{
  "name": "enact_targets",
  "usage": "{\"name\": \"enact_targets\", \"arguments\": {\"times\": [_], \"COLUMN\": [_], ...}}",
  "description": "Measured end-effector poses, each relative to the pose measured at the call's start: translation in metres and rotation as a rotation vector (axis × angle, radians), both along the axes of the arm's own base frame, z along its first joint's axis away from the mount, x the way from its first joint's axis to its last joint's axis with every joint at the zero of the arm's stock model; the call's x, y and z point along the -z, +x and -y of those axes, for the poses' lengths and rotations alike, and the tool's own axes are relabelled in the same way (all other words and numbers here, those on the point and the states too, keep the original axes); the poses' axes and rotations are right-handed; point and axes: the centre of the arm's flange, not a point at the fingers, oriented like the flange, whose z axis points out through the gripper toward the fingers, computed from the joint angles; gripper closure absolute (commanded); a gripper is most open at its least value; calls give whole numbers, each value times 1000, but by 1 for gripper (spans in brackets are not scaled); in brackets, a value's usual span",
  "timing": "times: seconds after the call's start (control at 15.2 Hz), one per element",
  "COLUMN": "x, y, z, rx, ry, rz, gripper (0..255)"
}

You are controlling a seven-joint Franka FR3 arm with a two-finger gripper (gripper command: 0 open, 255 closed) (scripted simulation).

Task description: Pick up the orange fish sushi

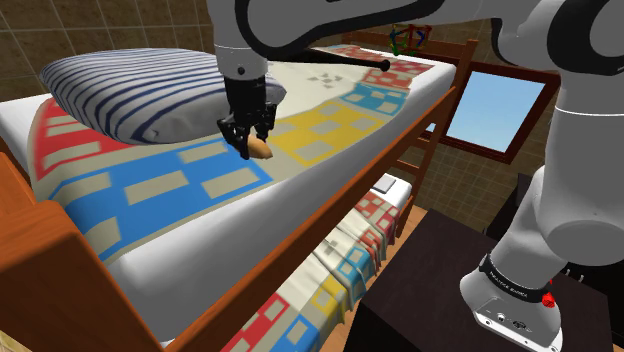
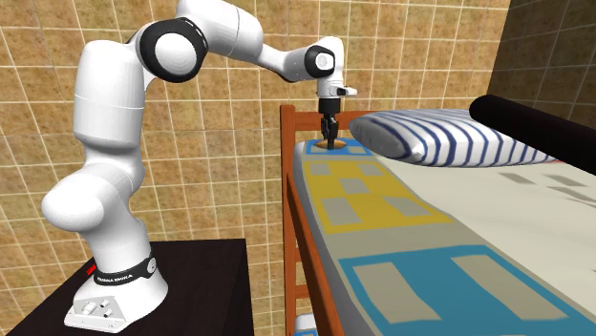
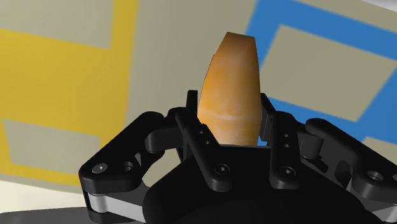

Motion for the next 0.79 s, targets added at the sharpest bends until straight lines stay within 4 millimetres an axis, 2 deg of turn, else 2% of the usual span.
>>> {"name": "enact_targets", "arguments": {"times": [0.79], "x": [-62], "y": [-1], "z": [0], "rx": [0], "ry": [0], "rz": [0], "gripper": [255]}}
